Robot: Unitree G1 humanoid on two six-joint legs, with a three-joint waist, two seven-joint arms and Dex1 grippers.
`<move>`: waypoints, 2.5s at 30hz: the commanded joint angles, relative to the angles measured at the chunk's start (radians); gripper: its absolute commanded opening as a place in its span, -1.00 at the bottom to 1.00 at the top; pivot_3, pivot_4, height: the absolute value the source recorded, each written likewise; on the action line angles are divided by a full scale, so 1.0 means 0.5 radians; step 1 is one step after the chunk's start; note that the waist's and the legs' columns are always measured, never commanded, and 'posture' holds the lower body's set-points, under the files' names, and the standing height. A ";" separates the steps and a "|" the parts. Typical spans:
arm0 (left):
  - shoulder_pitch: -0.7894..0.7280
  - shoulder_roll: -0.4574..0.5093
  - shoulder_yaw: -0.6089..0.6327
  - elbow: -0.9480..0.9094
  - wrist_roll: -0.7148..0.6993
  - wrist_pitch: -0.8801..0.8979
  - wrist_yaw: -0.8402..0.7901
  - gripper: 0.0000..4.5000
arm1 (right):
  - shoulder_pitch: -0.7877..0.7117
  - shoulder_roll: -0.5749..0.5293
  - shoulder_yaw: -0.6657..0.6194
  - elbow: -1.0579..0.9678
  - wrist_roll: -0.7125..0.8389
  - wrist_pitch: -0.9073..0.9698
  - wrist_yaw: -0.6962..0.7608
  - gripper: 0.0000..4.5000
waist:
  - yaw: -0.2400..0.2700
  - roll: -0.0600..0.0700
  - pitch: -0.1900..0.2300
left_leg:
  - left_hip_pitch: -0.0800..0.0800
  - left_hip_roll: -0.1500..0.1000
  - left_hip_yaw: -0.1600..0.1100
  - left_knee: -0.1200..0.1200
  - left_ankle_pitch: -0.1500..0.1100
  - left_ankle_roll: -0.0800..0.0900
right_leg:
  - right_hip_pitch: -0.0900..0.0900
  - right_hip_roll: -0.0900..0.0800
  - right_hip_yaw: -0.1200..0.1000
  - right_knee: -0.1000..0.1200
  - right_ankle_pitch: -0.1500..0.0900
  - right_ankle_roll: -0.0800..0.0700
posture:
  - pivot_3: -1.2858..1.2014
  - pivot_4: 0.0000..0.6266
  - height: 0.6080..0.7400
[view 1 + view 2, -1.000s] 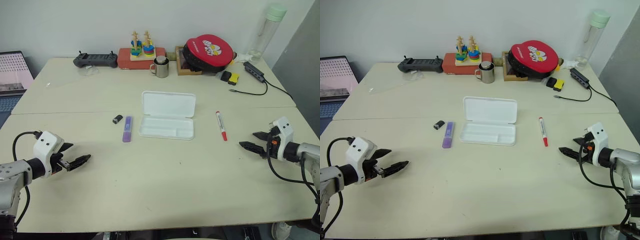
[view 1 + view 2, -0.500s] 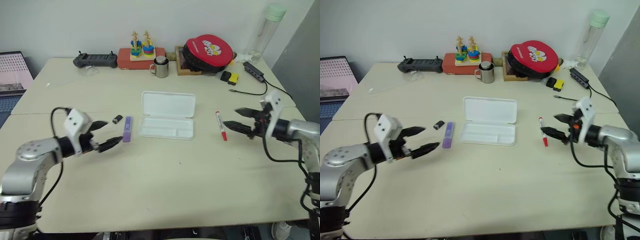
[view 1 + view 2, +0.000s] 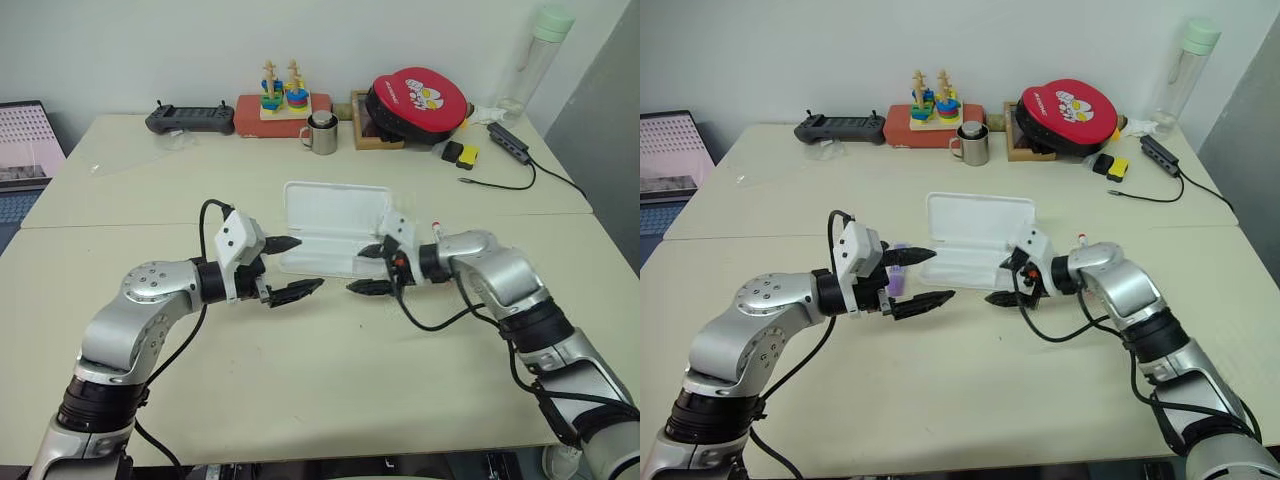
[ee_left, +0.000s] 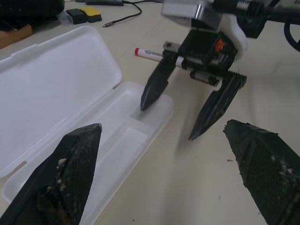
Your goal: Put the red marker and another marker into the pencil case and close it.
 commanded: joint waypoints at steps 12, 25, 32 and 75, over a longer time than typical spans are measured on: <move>-0.023 -0.010 0.025 -0.029 -0.011 -0.048 0.005 1.00 | -0.084 0.048 0.003 0.129 -0.195 -0.134 0.016 -0.97 | -0.003 0.000 0.000 | 0.001 0.000 0.000 0.000 0.000 0.000 | 0.000 0.000 0.000 0.000 0.000 0.000 | 0.03 -0.52 1.00; 0.158 0.180 0.174 -0.114 -0.064 -0.020 -0.114 1.00 | 0.272 -0.260 0.059 -0.477 -0.123 -0.393 0.436 -0.99 | 0.000 0.000 0.000 | -0.001 0.000 0.000 -0.002 0.000 0.000 | -0.001 0.000 0.000 -0.001 0.000 0.000 | 0.03 -0.52 1.00; 0.159 0.181 0.154 -0.162 -0.082 0.014 -0.107 1.00 | 0.329 -0.232 0.080 -0.474 -0.194 -0.440 0.403 -0.99 | 0.001 0.000 0.000 | 0.000 0.001 0.000 -0.001 0.000 0.000 | -0.001 0.001 0.001 0.000 0.000 0.000 | 0.03 -0.52 1.00; -0.449 -0.356 -0.491 0.134 0.169 -0.165 -0.180 1.00 | 0.638 0.166 -0.907 -0.582 -0.125 0.760 -1.477 -0.02 | 0.054 -0.001 -0.002 | 0.004 -0.001 0.000 0.005 0.000 0.000 | 0.008 0.001 0.003 0.001 0.001 0.001 | 0.03 -0.52 1.00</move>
